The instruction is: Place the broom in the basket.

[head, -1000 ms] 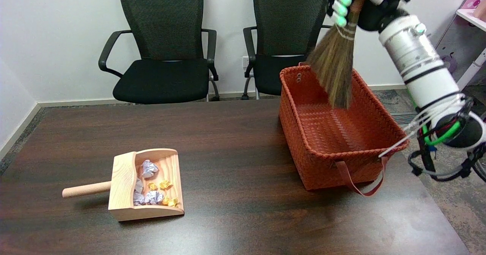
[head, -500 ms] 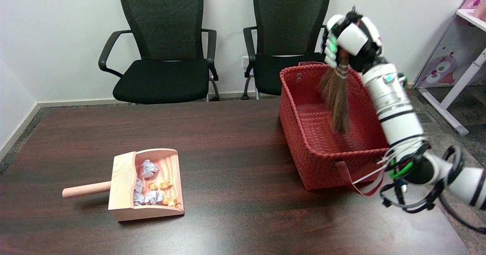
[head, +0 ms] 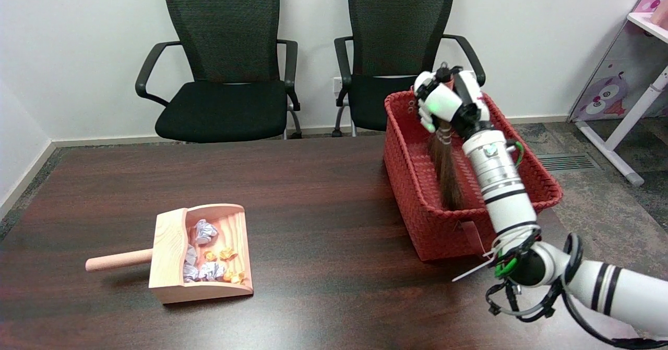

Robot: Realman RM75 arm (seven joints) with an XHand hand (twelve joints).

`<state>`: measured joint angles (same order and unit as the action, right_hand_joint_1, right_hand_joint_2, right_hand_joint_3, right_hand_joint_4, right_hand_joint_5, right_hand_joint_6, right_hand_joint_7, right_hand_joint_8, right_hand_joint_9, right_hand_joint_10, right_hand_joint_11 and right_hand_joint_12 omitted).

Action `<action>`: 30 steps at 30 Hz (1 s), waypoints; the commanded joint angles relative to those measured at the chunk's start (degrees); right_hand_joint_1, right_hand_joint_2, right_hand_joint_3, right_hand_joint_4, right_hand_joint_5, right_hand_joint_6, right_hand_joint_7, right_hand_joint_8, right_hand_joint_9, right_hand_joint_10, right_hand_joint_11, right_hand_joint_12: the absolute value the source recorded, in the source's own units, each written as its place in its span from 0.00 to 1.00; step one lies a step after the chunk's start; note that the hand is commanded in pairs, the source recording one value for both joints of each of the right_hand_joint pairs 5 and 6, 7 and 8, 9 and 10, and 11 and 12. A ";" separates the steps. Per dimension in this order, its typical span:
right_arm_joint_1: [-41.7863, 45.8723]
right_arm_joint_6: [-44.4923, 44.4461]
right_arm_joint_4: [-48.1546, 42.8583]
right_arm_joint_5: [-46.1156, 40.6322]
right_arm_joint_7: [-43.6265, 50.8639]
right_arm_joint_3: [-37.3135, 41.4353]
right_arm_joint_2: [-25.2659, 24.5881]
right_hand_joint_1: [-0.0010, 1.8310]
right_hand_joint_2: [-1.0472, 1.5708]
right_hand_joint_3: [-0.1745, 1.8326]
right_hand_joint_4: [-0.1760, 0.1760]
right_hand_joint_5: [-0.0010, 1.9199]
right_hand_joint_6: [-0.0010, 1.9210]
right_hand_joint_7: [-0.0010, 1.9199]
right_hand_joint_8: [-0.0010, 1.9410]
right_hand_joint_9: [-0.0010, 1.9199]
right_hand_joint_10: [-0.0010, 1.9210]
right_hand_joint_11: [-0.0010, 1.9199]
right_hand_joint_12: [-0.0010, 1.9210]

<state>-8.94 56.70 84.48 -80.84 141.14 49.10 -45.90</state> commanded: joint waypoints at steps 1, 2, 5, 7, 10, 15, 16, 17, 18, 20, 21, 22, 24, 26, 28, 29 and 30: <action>-2.02 2.82 -5.82 4.28 1.15 -7.32 -6.84 0.40 0.88 1.00 0.54 1.00 1.00 1.00 0.99 1.00 1.00 1.00 1.00; -2.10 2.75 -5.87 4.28 1.15 -7.48 -6.84 0.40 0.88 1.00 0.54 1.00 1.00 1.00 0.99 1.00 1.00 1.00 1.00; -2.13 2.36 -5.99 4.28 1.15 -8.15 -6.84 0.40 0.88 1.00 0.55 1.00 1.00 1.00 0.99 1.00 1.00 1.00 1.00; -2.13 2.36 -6.13 4.28 1.15 -8.53 -6.84 0.40 0.88 1.00 0.57 1.00 1.00 1.00 0.99 1.00 1.00 1.00 1.00; -2.13 2.36 -6.34 4.28 1.15 -8.75 -6.84 0.40 0.88 1.00 0.58 1.00 1.00 1.00 0.99 1.00 1.00 1.00 1.00; -2.13 2.62 -6.49 4.60 1.48 -8.75 -6.84 0.39 0.88 1.00 0.65 1.00 1.00 1.00 0.99 1.00 1.00 1.00 1.00; -2.13 2.71 -6.52 4.88 1.50 -8.70 -6.84 0.39 0.88 1.00 0.66 1.00 1.00 1.00 0.99 1.00 1.00 1.00 1.00; -2.13 2.77 -6.58 5.04 1.50 -8.61 -6.84 0.39 0.86 1.00 0.67 1.00 1.00 1.00 0.99 1.00 1.00 1.00 1.00; -2.18 2.85 -6.61 5.08 1.34 -8.52 -6.84 0.39 0.86 1.00 0.68 1.00 1.00 1.00 0.99 1.00 1.00 1.00 1.00; -2.22 2.89 -6.61 5.08 1.18 -8.43 -6.84 0.40 0.81 1.00 1.00 0.81 0.81 0.81 0.80 0.89 0.89 1.00 1.00; -2.28 2.89 -6.61 5.08 1.15 -8.28 -6.84 0.40 0.79 1.00 1.00 0.73 0.73 0.73 0.72 0.81 0.81 0.98 0.98; -2.31 2.89 -6.61 5.08 1.15 -8.23 -6.84 0.40 0.78 1.00 1.00 0.69 0.69 0.69 0.68 0.76 0.76 0.94 0.94; -2.54 2.97 -6.61 5.08 1.15 -8.23 -6.84 0.39 0.75 0.98 0.65 0.63 0.63 0.63 0.62 0.65 0.65 0.87 0.86; -2.77 3.03 -6.56 5.08 1.07 -8.23 -6.84 0.39 0.74 0.97 0.62 0.62 0.62 0.62 0.61 0.60 0.60 0.84 0.84; -2.92 3.56 -6.46 5.08 1.01 -8.17 -6.79 0.38 0.72 0.93 0.59 0.61 0.61 0.61 0.60 0.53 0.53 0.80 0.80; -2.93 4.32 -6.37 5.08 0.87 -8.14 -6.75 0.38 0.71 0.91 0.58 0.61 0.61 0.61 0.60 0.51 0.51 0.79 0.79; -2.98 4.95 -6.35 5.08 0.75 -8.14 -6.75 0.38 0.71 0.89 0.57 0.60 0.60 0.60 0.60 0.49 0.49 0.77 0.77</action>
<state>-11.09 59.30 78.53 -76.37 142.26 41.46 -52.18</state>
